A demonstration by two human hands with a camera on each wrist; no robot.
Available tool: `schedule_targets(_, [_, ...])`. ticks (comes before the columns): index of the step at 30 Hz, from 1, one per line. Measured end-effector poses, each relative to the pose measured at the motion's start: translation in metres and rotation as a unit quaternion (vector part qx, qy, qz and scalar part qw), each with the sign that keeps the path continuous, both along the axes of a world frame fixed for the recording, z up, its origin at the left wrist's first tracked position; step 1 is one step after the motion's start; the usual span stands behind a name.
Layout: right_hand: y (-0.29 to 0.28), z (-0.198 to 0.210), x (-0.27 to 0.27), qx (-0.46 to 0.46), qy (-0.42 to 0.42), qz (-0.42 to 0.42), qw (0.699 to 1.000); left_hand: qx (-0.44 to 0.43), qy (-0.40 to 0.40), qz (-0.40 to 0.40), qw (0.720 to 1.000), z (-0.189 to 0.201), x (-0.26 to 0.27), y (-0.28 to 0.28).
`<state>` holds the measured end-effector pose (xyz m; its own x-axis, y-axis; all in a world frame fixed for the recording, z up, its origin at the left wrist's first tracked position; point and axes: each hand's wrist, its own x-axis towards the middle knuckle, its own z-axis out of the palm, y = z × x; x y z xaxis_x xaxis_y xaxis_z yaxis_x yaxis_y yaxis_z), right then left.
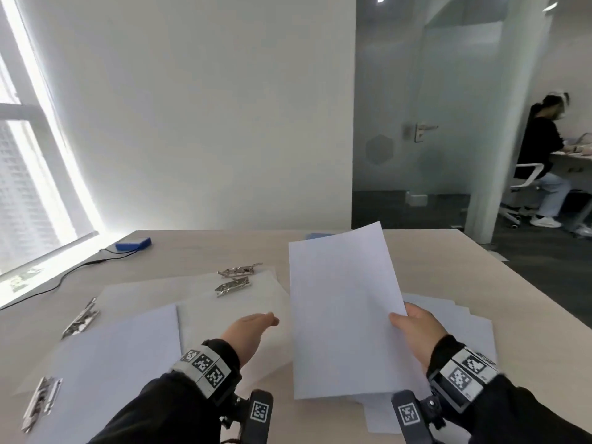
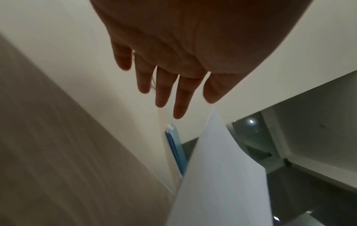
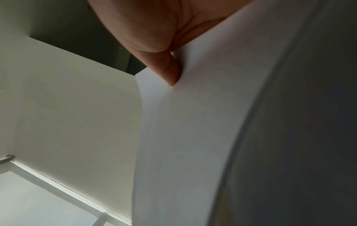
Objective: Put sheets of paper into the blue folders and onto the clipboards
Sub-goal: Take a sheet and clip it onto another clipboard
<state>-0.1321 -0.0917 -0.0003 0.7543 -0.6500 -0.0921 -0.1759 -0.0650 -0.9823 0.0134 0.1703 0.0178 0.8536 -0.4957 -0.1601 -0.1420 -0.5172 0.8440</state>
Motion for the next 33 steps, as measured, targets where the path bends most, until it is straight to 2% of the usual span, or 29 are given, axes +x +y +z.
schedule_targets(3, [0.015, -0.004, 0.024, 0.003, 0.005, 0.014, 1.0, 0.046, 0.008, 0.041, 0.998, -0.009, 0.013, 0.033])
schedule_targets(6, [0.035, -0.006, 0.044, 0.0, 0.009, 0.038, 0.999, 0.04, 0.031, 0.055, 0.997, -0.016, 0.018, 0.06])
schedule_targets(10, [0.063, -0.01, 0.068, -0.006, 0.022, 0.072, 0.997, -0.004, 0.094, 0.117, 0.989, -0.016, 0.015, 0.089])
schedule_targets(15, [0.088, -0.011, 0.093, -0.025, 0.027, 0.091, 0.995, 0.022, 0.123, 0.114, 0.986, -0.013, 0.014, 0.112])
schedule_targets(19, [0.089, -0.013, 0.107, -0.043, 0.052, 0.078, 0.995, 0.013, 0.18, 0.133, 0.975, -0.008, 0.018, 0.122])
schedule_targets(23, [0.079, -0.014, 0.115, -0.062, 0.076, 0.057, 0.994, -0.009, 0.177, 0.139, 0.974, -0.004, 0.033, 0.118])
schedule_targets(28, [0.064, -0.026, 0.118, -0.062, 0.112, 0.047, 0.991, -0.111, 0.152, 0.168, 0.968, 0.0, 0.067, 0.089])
schedule_targets(33, [0.046, -0.027, 0.119, -0.033, 0.096, 0.028, 0.994, -0.159, 0.145, 0.191, 0.958, 0.006, 0.104, 0.045])
